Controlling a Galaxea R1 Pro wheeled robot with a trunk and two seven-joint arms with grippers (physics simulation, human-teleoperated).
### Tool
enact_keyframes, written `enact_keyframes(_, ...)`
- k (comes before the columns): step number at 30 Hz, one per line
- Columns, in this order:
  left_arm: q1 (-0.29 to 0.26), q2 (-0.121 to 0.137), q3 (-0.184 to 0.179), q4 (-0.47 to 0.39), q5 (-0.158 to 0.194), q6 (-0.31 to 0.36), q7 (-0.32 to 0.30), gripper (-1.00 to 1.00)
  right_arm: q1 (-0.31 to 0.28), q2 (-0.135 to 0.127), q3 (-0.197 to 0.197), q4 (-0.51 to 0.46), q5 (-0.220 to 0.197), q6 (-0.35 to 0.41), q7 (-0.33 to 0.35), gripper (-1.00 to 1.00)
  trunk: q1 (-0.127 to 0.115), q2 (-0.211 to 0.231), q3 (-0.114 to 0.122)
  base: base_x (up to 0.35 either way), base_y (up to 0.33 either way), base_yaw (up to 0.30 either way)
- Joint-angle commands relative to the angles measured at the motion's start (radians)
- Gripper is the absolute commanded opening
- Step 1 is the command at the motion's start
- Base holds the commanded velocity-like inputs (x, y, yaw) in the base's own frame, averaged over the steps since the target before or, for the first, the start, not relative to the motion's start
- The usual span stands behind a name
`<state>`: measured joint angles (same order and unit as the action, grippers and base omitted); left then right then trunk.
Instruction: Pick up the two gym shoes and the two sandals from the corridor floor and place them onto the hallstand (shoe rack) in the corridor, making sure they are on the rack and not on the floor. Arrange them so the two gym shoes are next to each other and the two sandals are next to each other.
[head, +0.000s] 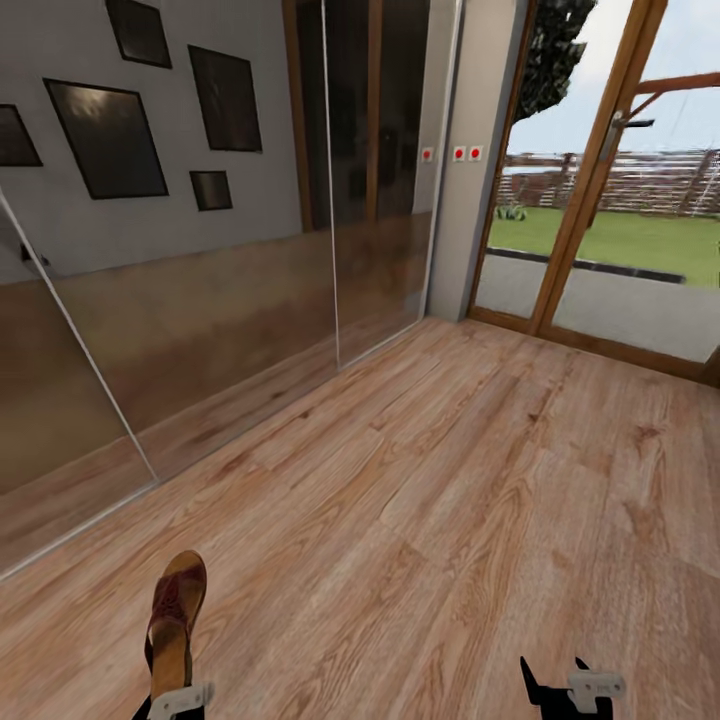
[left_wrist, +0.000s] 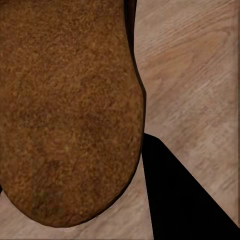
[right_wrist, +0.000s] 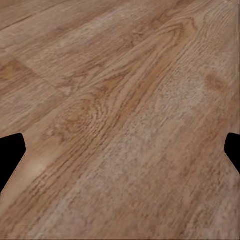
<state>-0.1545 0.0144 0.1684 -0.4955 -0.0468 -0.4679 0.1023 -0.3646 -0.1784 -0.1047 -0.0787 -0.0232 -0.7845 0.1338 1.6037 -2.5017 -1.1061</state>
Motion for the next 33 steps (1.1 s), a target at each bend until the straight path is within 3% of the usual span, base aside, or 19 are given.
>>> enact_keyframes(1, 0.0, 0.0, 0.001, 0.001, -0.008, -0.005, 0.005, -1.0, 0.0, -0.001, -0.008, 0.0, -0.002, -0.002, 0.01, 1.0, -0.001, 0.0, 0.005, 0.0, 0.0, 0.0)
enact_keyframes(8, 0.0, 0.001, 0.0, 0.003, -0.004, -0.022, 0.002, -1.0, 0.0, 0.001, -0.007, -0.003, -0.003, -0.002, 0.01, 1.0, -0.004, 0.002, 0.041, 0.0, 0.0, 0.0)
enact_keyframes(33, 0.0, 0.001, 0.0, 0.003, -0.004, -0.021, 0.0, -1.0, 0.0, 0.02, -0.007, 0.0, -0.004, -0.004, 0.01, 1.0, -0.1, 0.177, 0.118, 0.0, 0.0, 0.018)
